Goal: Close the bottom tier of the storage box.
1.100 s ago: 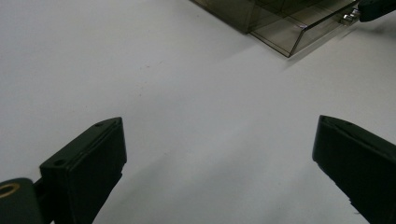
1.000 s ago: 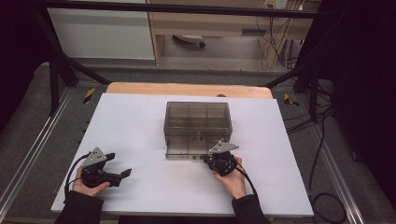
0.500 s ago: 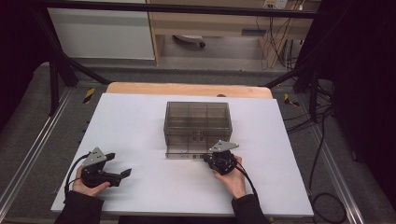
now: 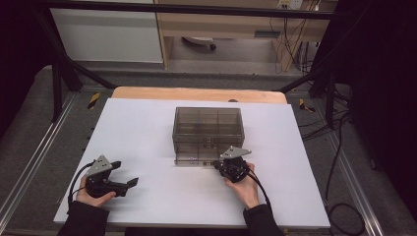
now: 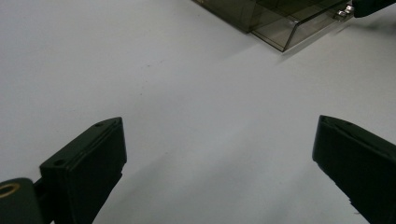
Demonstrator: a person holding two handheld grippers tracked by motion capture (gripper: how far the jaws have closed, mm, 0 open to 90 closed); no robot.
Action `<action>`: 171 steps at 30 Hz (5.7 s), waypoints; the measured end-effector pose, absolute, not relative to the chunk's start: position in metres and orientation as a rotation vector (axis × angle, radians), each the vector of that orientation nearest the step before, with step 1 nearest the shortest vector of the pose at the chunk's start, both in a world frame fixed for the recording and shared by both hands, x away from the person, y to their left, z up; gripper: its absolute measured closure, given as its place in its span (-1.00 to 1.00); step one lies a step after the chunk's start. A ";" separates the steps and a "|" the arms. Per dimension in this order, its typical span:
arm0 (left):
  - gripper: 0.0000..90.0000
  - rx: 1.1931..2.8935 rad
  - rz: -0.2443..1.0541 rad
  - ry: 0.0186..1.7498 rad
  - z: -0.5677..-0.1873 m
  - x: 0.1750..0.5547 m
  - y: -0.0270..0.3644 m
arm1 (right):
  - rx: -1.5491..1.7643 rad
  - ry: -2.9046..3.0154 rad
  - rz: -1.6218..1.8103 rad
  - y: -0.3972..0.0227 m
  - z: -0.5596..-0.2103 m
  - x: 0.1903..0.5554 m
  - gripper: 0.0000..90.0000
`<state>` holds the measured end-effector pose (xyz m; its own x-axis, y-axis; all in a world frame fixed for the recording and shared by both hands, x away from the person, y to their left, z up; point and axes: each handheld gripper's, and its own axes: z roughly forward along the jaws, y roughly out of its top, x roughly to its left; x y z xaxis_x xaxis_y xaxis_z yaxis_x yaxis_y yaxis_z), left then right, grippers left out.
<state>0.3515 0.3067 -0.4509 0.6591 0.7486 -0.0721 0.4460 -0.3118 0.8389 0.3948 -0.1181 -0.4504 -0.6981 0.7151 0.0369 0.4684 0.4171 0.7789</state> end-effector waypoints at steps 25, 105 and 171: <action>-0.95 1.960 0.417 0.932 -0.451 0.352 0.307 | 1.038 2.372 1.154 -0.118 -0.452 0.402 1.00; -0.95 1.960 0.418 0.933 -0.451 0.352 0.307 | 1.050 2.353 1.139 -0.115 -0.452 0.426 1.00; -0.95 1.963 0.419 0.932 -0.451 0.352 0.306 | 1.085 2.252 1.171 -0.141 -0.428 0.396 0.00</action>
